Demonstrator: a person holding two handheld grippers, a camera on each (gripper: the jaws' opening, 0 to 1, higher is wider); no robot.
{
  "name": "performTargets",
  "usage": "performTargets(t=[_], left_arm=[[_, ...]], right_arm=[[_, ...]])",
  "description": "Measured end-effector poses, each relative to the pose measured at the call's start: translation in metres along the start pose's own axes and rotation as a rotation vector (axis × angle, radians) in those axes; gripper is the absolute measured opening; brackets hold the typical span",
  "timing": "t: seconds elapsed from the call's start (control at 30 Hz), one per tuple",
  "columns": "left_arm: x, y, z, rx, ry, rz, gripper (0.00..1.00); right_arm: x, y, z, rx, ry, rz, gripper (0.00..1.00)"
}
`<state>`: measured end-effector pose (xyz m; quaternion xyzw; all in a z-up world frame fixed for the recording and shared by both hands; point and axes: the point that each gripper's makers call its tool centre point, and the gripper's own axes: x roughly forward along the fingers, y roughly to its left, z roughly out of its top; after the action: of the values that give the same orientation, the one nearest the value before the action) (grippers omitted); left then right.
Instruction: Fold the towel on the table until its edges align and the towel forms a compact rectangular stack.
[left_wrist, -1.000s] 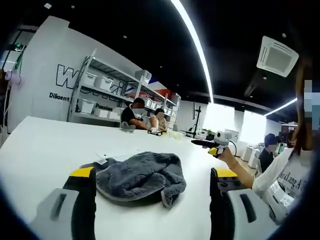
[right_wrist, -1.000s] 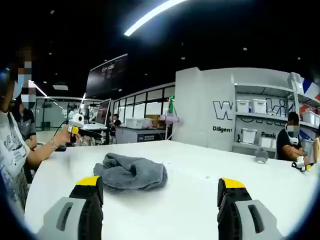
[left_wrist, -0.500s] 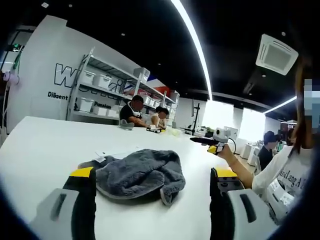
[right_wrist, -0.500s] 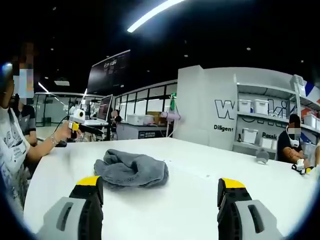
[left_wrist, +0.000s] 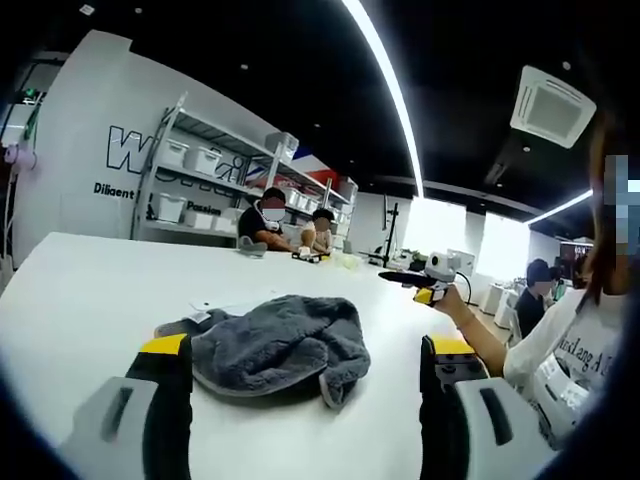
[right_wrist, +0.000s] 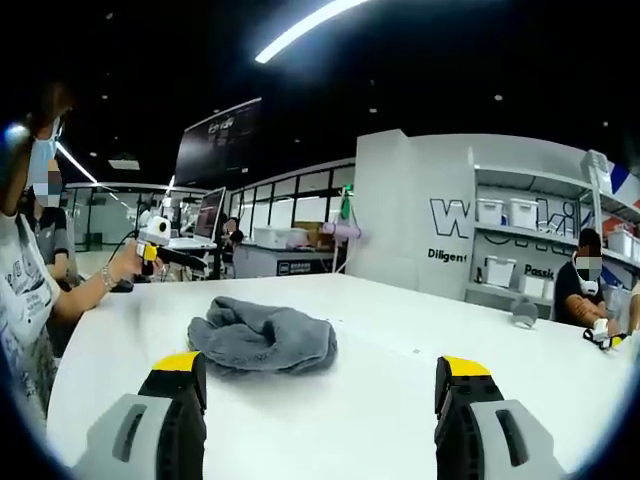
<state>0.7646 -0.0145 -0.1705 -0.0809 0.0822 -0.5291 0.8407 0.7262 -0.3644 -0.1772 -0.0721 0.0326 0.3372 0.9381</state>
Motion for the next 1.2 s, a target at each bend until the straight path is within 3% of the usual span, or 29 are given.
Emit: performTargets(t=[0.63,1.2], left_arm=[[0.002,-0.002,-0.004,0.014,0.019,-0.004,0.99],[0.003,0.008,-0.017,0.01,0.058,0.019,0.99]], right_arm=[[0.002,-0.001,-0.004,-0.004,0.02,0.002,0.99],[0.011,0.019,0.001,-0.06,0.031,0.035,0.99]])
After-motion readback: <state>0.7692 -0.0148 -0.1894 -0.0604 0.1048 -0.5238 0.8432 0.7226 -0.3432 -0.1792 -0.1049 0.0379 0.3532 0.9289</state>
